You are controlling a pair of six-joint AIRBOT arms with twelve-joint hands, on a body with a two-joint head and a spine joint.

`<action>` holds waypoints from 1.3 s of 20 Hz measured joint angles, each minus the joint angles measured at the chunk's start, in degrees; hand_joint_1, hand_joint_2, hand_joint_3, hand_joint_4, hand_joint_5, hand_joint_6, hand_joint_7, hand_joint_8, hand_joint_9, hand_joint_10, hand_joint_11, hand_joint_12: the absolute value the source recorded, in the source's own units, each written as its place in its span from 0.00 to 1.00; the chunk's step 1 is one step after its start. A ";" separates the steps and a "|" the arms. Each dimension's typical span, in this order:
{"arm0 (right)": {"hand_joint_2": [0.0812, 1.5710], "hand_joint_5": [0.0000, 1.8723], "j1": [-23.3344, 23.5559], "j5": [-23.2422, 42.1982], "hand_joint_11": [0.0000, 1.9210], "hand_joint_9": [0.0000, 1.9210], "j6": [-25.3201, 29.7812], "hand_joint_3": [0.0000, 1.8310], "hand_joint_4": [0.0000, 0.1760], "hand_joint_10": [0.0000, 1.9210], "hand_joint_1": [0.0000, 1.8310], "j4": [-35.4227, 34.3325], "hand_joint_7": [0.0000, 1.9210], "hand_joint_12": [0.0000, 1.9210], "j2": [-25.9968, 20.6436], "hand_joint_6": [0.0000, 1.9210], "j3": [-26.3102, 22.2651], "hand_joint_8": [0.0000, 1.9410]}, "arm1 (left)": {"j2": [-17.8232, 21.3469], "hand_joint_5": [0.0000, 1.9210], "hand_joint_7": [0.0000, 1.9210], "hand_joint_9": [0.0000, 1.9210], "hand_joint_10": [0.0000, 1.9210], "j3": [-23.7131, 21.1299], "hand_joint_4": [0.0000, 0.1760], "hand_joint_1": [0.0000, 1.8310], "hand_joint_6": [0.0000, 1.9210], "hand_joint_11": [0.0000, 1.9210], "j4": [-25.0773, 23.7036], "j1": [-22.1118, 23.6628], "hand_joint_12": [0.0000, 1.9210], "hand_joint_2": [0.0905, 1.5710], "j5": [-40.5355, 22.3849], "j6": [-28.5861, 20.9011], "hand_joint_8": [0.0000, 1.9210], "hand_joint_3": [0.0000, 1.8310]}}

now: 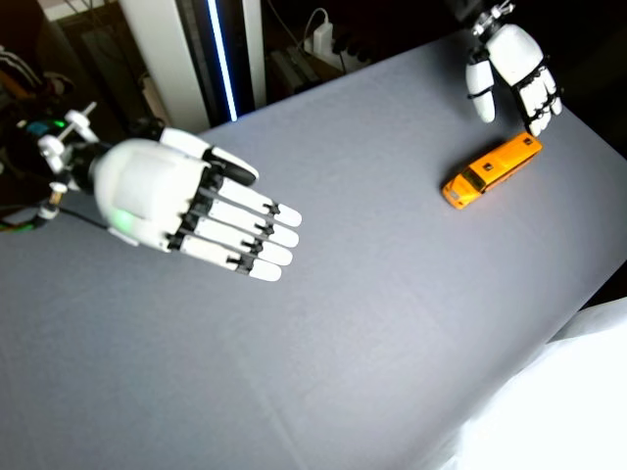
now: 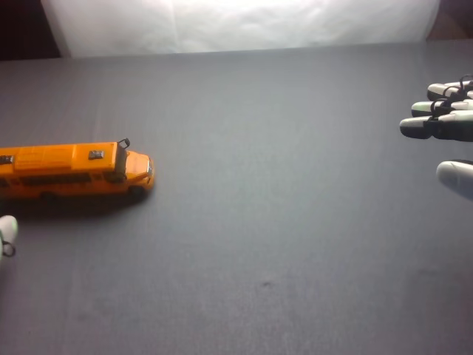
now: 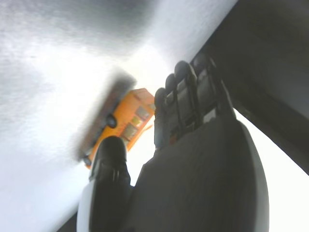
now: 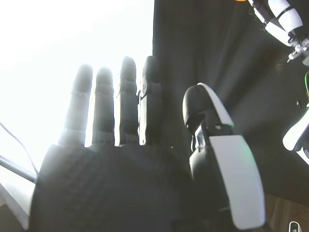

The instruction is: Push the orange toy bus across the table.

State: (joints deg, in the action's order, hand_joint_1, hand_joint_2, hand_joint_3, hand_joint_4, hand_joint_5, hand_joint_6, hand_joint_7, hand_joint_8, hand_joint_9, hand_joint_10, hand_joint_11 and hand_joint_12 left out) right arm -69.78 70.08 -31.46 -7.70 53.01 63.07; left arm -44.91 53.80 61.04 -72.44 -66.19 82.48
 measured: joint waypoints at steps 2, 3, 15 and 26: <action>0.91 0.31 0.00 -0.02 0.00 0.11 0.09 0.00 0.03 0.00 0.22 0.02 0.22 0.27 0.00 0.00 0.00 0.00 | -0.11 0.13 0.16 0.18 0.00 0.00 0.00 0.00 0.00 0.11 -0.59 0.00 0.03 0.90 0.61 -0.02 0.00 0.00; 0.91 0.31 0.00 -0.02 0.00 0.11 0.15 0.00 0.00 0.00 0.23 0.00 0.22 0.27 0.00 0.00 0.00 0.00 | -0.09 0.12 0.16 0.17 0.00 0.00 0.00 0.00 0.00 0.10 -0.57 0.00 0.03 0.88 0.55 -0.02 0.00 0.00; 0.91 0.31 -0.07 -0.07 0.00 0.11 0.22 0.00 0.00 0.00 0.23 -0.02 0.22 0.24 0.00 0.00 0.00 0.00 | -0.09 0.14 0.17 0.16 0.00 -1.68 0.00 0.00 0.00 0.10 -7.06 1.22 0.02 0.87 -2.14 -0.90 0.00 0.00; 0.91 0.31 -0.17 -0.07 0.00 0.11 0.22 0.00 0.01 0.00 0.23 -0.13 0.22 0.24 0.24 0.00 0.00 0.00 | -0.87 0.14 0.16 0.17 0.00 -2.78 0.00 0.00 0.00 0.13 -18.10 5.29 0.04 0.95 -0.39 -1.57 0.00 0.01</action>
State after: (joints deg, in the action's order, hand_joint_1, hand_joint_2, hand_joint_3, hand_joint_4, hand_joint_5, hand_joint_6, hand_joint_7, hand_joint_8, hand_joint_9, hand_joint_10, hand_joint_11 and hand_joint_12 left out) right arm -69.95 70.02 -31.24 -7.84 53.25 63.07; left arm -45.78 51.03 42.94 -67.16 -66.59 80.90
